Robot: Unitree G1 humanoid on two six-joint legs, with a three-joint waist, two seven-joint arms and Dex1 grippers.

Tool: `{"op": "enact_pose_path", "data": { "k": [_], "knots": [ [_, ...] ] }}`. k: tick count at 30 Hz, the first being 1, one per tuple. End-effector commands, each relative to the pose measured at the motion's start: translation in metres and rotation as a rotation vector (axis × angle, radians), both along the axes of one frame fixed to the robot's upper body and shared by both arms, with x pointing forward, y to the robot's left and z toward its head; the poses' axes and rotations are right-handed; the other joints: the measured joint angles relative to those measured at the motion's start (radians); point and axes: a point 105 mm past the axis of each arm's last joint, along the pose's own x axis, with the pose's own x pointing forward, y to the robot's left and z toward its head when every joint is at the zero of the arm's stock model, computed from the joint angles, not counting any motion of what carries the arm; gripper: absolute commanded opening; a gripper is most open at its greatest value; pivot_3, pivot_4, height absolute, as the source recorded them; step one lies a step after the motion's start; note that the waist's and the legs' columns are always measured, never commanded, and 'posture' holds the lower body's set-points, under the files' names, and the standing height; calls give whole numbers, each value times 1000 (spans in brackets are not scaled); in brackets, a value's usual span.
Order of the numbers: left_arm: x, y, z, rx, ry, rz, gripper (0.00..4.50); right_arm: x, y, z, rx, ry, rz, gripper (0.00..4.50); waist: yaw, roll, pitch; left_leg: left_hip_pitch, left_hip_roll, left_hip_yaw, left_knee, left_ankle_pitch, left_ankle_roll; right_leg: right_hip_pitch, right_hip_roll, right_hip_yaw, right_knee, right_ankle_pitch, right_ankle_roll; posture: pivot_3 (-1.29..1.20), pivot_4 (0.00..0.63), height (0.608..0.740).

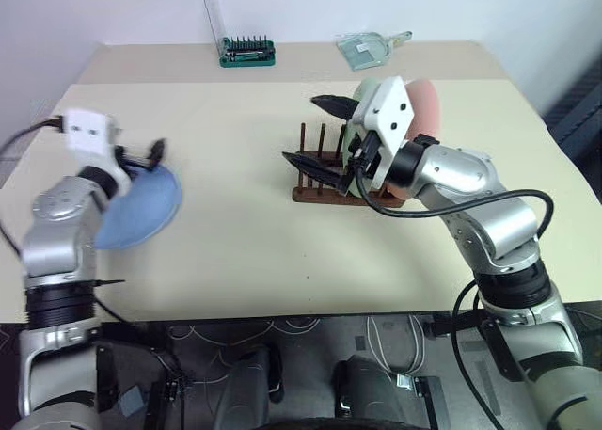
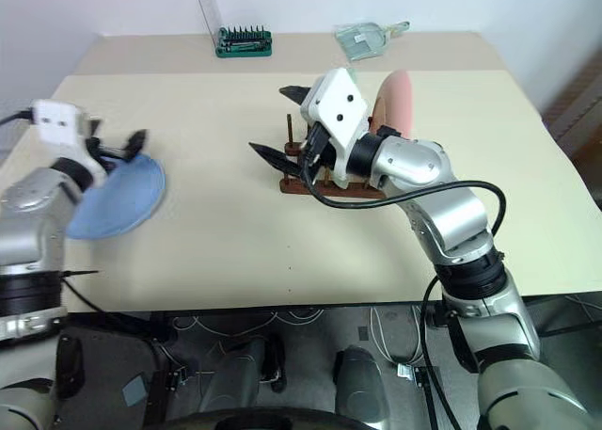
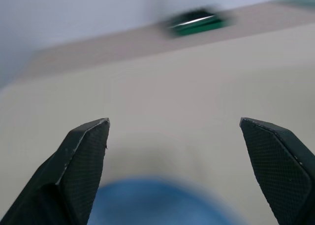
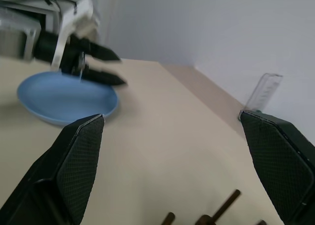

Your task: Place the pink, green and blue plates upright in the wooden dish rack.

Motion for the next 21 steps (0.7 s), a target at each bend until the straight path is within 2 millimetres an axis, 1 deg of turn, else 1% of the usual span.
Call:
{"op": "enact_pose_path", "data": {
  "k": [1, 3, 5, 7, 8, 12, 14, 17, 18, 21],
  "knots": [
    [-22, 31, -2, -89, 68, 139, 4484, -1, 4, 11, 22, -53, 30, 4500, 0, 0, 0, 0, 0, 0, 0, 0, 0, 0, 0, 0, 0, 0, 0, 0, 150, 736],
    [-29, 36, -11, -143, 122, 160, 4484, 1, 6, 9, 23, -50, 34, 4500, 3, -1, 0, 0, 0, 0, 0, 0, 0, 0, 0, 0, 0, 0, 0, 0, 150, 736],
    [-44, 51, -27, -148, 223, 246, 4484, 2, 7, 7, 27, -46, 40, 4500, 4, -3, 1, 0, 0, 0, 0, 0, -1, -1, 0, 0, 0, 0, 0, 0, 150, 736],
    [-55, 59, -35, -178, 271, 294, 4484, 3, 8, 5, 28, -43, 41, 4500, 1, -5, 1, 0, 0, 0, 0, 0, -1, -1, 0, 0, 0, 0, 0, 0, 150, 736],
    [-58, 59, -36, -206, 275, 296, 4484, 4, 8, 4, 28, -41, 40, 4500, 1, -6, 1, 0, 0, 0, 0, 0, -1, -1, 0, 0, 0, 0, 0, 0, 150, 736],
    [-66, 57, -61, -267, 383, 322, 4484, 4, 9, -1, 39, -28, 43, 4500, 2, -7, 0, 0, 0, 0, -1, 1, -3, -2, 0, 0, 1, 0, 0, 0, 150, 736],
    [-65, 55, -65, -307, 384, 320, 4484, 5, 9, -1, 41, -27, 41, 4500, 2, -7, 0, 0, 0, 0, -1, 1, -3, -2, 0, 0, 1, 0, 0, 0, 150, 736],
    [-63, 53, -65, -344, 367, 314, 3629, 6, 8, -3, 45, -23, 35, 4500, 1, -8, 0, 0, 0, 0, -1, 1, -3, -2, 0, 0, 1, 0, 0, 0, 150, 736],
    [-62, 52, -63, -342, 356, 316, 3198, 6, 8, -4, 45, -22, 34, 4500, 1, -9, 0, 0, 0, 0, -1, 1, -3, -2, 0, 0, 1, 0, 0, 0, 150, 736],
    [-56, 45, -59, -336, 329, 299, 1701, 6, 8, -5, 40, -21, 27, 4500, 1, -9, 0, 0, 0, 0, -1, 1, -4, -2, 0, 0, 2, 0, 0, 0, 150, 736]
  ]
}}
